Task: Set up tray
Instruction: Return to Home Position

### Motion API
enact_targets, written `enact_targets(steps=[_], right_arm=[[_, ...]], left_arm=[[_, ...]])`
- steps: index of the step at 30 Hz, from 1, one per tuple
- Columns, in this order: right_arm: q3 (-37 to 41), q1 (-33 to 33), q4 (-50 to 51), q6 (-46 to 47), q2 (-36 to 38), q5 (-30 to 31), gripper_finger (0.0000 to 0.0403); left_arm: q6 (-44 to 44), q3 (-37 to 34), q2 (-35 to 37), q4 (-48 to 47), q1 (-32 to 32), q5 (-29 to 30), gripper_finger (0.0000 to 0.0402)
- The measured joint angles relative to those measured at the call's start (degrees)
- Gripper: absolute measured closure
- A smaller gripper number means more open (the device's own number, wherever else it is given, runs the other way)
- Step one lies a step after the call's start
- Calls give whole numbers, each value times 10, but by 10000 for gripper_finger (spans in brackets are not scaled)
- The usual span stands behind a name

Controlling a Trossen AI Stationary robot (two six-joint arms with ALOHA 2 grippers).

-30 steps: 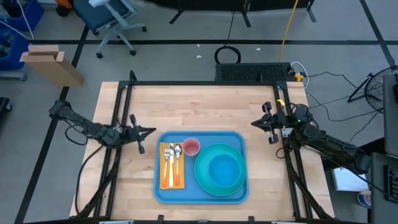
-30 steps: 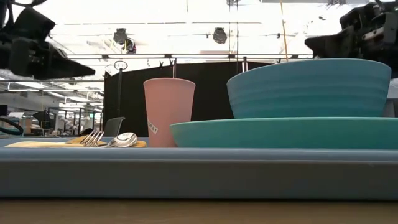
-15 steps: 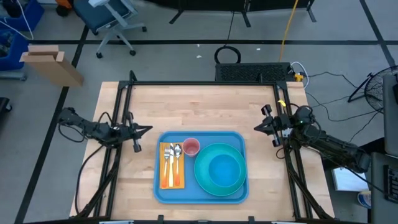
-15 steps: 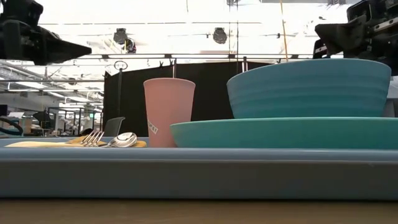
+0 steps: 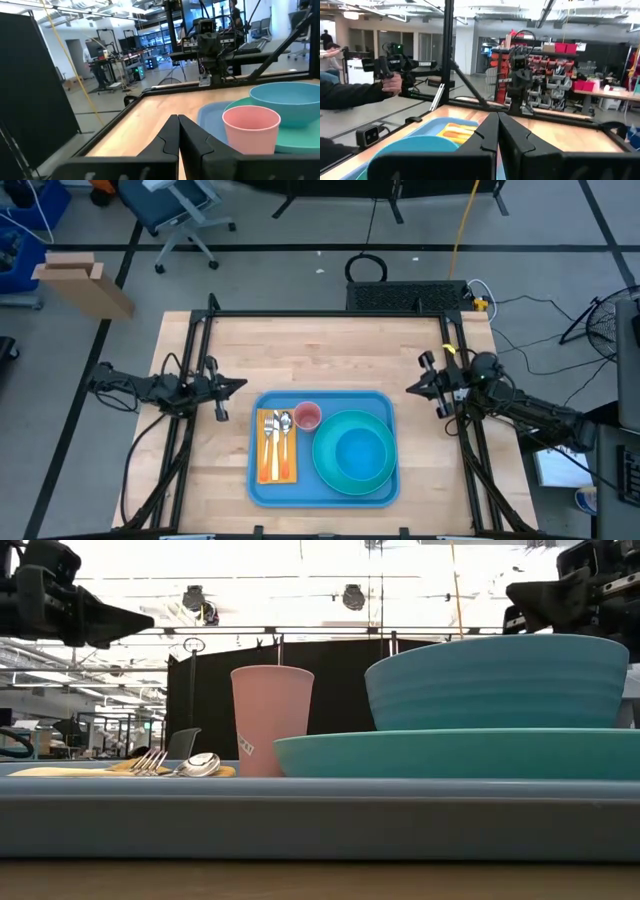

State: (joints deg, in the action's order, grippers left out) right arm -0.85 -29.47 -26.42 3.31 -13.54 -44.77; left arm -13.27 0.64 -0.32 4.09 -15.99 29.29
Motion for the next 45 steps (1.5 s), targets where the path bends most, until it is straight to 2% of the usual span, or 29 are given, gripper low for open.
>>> enact_targets(steps=[5,13,22,29,37,45], right_arm=[[0,21,38,-22,0,27,403],[0,48,40,-41,0,58,403],[0,60,31,-40,0,61,403],[0,60,31,-27,0,62,403],[0,60,31,-25,0,107,403],[0,59,31,-13,0,120,403]], left_arm=[[14,0,0,-2,0,1,400],[21,0,0,-3,0,14,400],[35,0,0,-4,0,18,399],[64,0,0,-4,0,22,376],[-11,0,-37,-6,-7,-42,397],[16,0,-69,-5,-5,12,394]])
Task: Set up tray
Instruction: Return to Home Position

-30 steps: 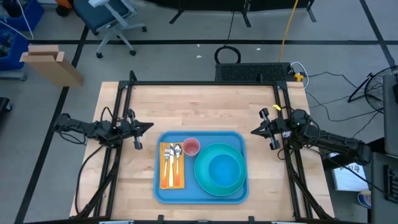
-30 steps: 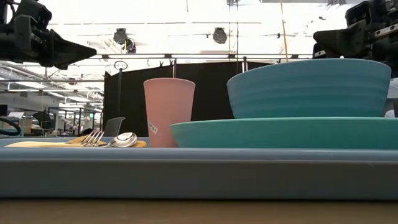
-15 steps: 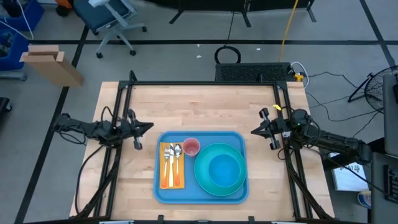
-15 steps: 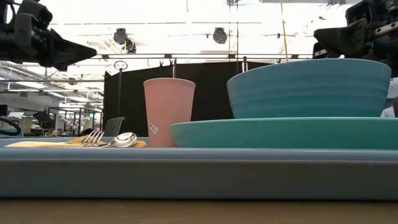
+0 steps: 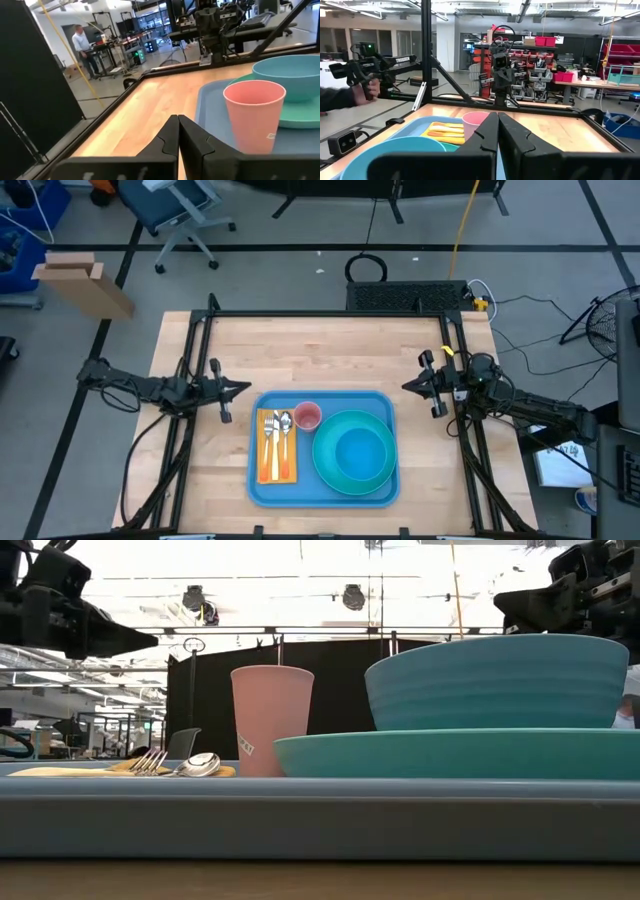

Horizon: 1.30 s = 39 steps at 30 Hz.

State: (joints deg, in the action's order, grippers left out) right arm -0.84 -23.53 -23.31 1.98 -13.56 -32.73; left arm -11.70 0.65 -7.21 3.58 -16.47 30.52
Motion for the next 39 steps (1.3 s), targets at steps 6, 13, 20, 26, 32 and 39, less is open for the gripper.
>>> enact_targets(steps=[6,13,20,26,32,39], right_arm=[[0,0,0,0,0,0,403],[0,0,0,0,0,0,403],[0,0,0,-1,0,-1,403],[0,0,0,-1,0,-1,403],[0,0,0,-1,0,-1,403],[0,0,0,-1,0,-1,403]], left_arm=[[0,0,-3,1,0,-5,392],[0,0,-3,1,0,-5,363],[1,0,-3,2,0,-5,355],[2,0,-3,2,0,-5,355],[2,0,-3,2,0,-5,355],[2,0,-3,2,0,-6,355]])
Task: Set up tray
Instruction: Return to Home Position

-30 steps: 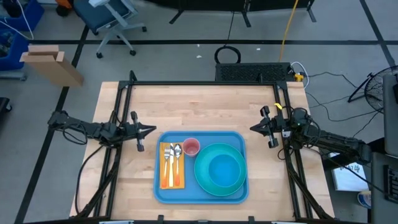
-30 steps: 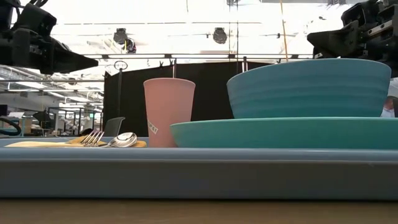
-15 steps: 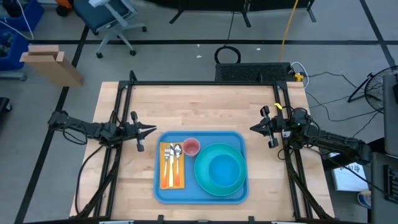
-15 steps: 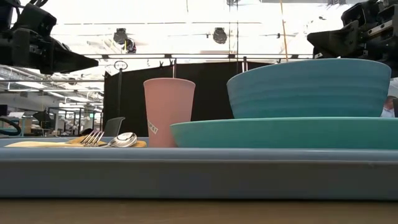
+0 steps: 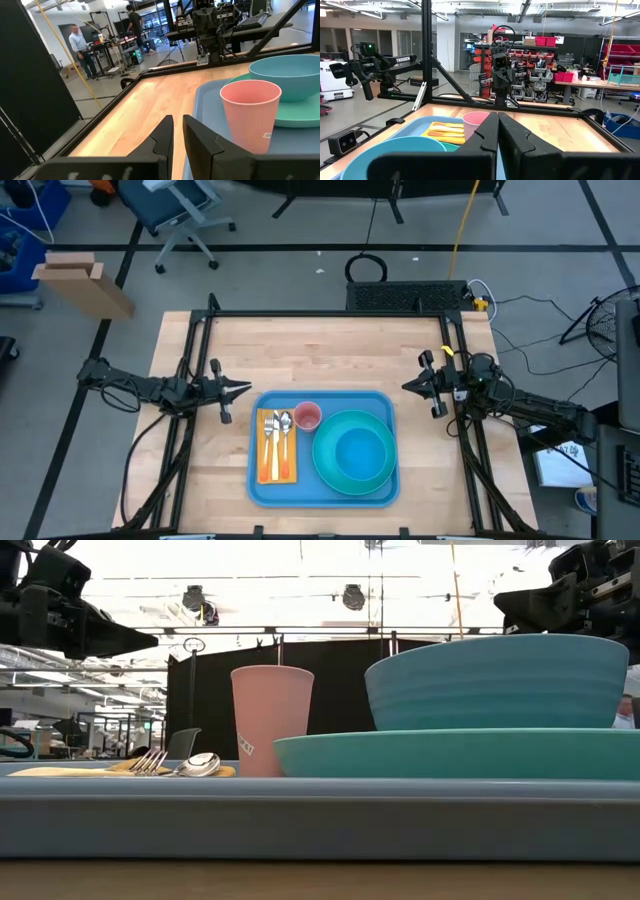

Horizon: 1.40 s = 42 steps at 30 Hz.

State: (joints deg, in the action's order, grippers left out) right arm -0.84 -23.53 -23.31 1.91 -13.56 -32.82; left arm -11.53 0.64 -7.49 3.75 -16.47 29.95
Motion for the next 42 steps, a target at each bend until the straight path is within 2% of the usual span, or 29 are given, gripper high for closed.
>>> enact_targets(steps=[42], right_arm=[[0,0,0,0,0,0,403]], left_arm=[[0,-1,0,9,0,-1,355]])
